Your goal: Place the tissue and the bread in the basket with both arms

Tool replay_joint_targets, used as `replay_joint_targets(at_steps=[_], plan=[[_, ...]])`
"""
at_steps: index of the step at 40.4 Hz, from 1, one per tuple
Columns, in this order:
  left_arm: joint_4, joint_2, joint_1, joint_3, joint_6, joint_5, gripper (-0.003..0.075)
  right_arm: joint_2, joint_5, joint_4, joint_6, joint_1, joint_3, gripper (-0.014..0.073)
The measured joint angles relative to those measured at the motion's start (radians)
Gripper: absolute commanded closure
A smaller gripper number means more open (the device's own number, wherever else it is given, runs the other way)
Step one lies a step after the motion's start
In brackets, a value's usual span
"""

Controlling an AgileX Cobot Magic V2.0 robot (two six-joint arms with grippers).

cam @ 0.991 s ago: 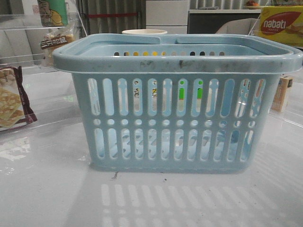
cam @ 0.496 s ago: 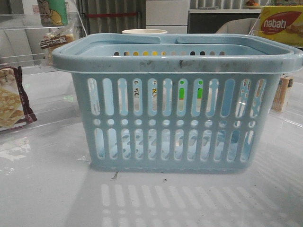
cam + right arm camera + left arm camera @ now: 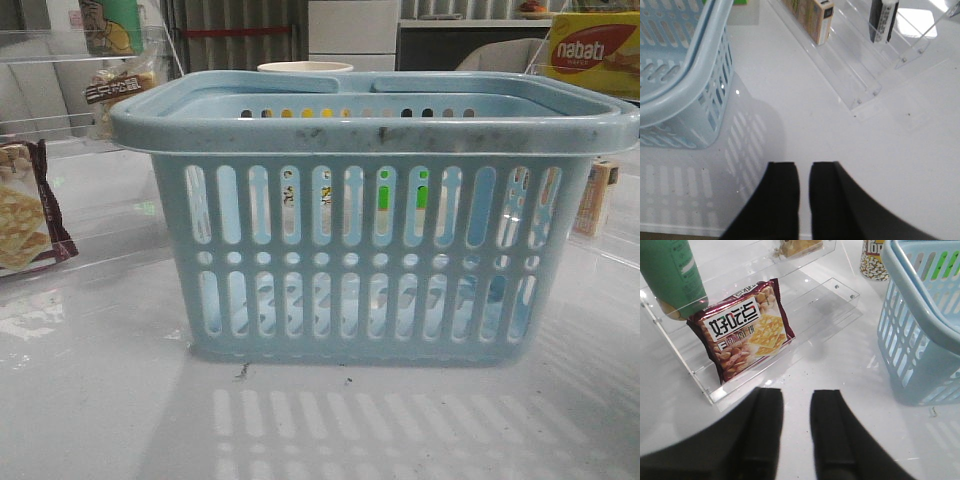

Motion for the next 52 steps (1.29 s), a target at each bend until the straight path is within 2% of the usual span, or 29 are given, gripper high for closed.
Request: replay_joint_targets(at_steps=[2,4,14,19,29,34,52], plan=[[0.001,0.006,0.000,0.000,0.000,0.000,0.0202,0.017,0.002,-0.006,0.000,0.000,0.000,0.0050],[0.001,0.010,0.000,0.000,0.000,0.000,0.0189,0.034,0.002,-0.006,0.000,0.000,0.000,0.0020],[-0.004,0.029,-0.010,0.000,0.028,0.000,0.0192,0.114,-0.010,-0.006,0.000,-0.002,0.000,0.0021],[-0.008,0.029,-0.075,0.000,0.035,-0.009,0.0192,0.171,-0.038,-0.006,0.011,-0.039,-0.021,0.0021],[-0.013,0.029,-0.261,0.000,0.052,-0.015,0.0192,0.349,-0.089,-0.013,0.017,-0.183,-0.134,0.0021],[-0.013,0.029,-0.307,0.000,0.052,-0.015,0.0192,0.464,-0.120,-0.015,0.019,-0.230,-0.215,0.0021],[-0.013,0.029,-0.319,0.000,0.054,-0.017,0.0192,0.866,-0.216,-0.006,0.019,-0.241,-0.483,0.0022]])
